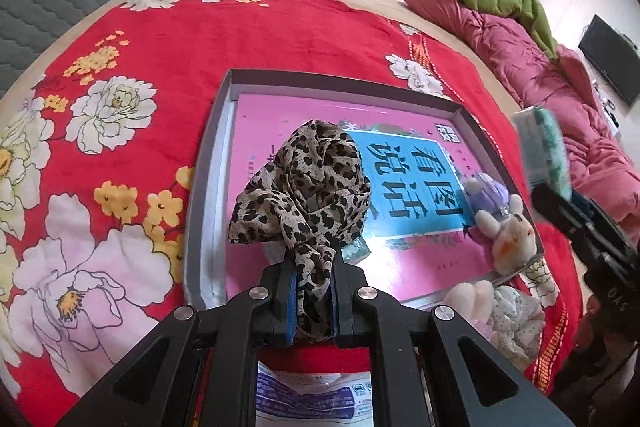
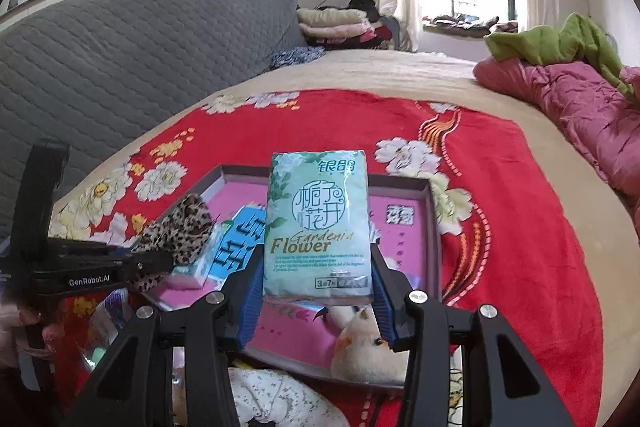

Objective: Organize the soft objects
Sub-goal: 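Lower and release the leopard scarf into the box while the right tool releases the green tissue pack there, then withdraw both open tools from the box back toward the pile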

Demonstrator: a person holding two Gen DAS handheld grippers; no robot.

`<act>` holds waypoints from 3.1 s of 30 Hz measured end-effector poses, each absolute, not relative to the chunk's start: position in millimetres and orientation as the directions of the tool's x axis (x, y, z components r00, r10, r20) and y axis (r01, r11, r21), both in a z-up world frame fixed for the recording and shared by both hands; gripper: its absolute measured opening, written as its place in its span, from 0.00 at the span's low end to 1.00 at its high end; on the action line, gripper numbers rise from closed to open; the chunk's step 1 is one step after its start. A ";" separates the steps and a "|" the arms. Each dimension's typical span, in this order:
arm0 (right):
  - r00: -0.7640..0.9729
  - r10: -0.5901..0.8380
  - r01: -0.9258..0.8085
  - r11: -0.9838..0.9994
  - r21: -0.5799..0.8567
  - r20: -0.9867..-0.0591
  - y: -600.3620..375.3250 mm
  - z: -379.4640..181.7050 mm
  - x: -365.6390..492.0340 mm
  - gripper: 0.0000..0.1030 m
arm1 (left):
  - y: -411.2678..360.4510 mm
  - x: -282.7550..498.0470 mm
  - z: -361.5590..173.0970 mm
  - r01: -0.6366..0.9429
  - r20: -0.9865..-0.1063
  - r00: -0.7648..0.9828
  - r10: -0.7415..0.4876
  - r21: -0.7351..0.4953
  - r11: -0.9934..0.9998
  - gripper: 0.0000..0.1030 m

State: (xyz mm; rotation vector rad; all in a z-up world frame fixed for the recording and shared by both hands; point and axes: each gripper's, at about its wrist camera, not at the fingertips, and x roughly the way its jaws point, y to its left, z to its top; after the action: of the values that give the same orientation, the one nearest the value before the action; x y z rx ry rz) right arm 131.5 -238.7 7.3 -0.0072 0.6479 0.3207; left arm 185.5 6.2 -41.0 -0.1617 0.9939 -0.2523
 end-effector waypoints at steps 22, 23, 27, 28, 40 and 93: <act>0.585 0.313 -0.358 0.928 0.109 -0.748 -217.9 -35.1 143.4 0.46 | -14.1 180.3 -40.4 0.253 -0.779 0.494 -0.387 -0.297 0.921 0.12; 0.581 0.312 -0.360 0.927 0.107 -0.751 -217.3 -36.1 143.3 0.46 | -14.0 180.6 -40.5 0.255 -0.778 0.494 -0.388 -0.297 0.920 0.12; 0.575 0.301 -0.367 0.926 0.089 -0.761 -214.6 -38.5 141.7 0.46 | -16.6 179.9 -39.9 0.274 -0.772 0.490 -0.404 -0.304 0.912 0.12; 0.573 0.302 -0.366 0.926 0.092 -0.762 -215.0 -38.3 142.3 0.46 | -17.5 179.7 -39.8 0.282 -0.770 0.487 -0.412 -0.307 0.909 0.12; 0.552 0.294 -0.351 0.931 0.102 -0.781 -220.3 -36.9 144.4 0.46 | -30.3 175.2 -40.5 0.341 -0.770 0.462 -0.440 -0.304 0.890 0.13; 0.793 0.265 -0.214 0.964 0.157 -0.548 -264.8 15.7 129.8 0.71 | -4.0 182.7 -25.8 0.264 -0.753 0.528 -0.393 -0.295 0.918 0.60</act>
State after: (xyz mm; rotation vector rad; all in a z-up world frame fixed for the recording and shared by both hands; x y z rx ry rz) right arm 129.8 -264.8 15.7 0.0885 0.6018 0.2581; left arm 182.7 -4.0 -25.8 -0.1510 0.9359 -0.3942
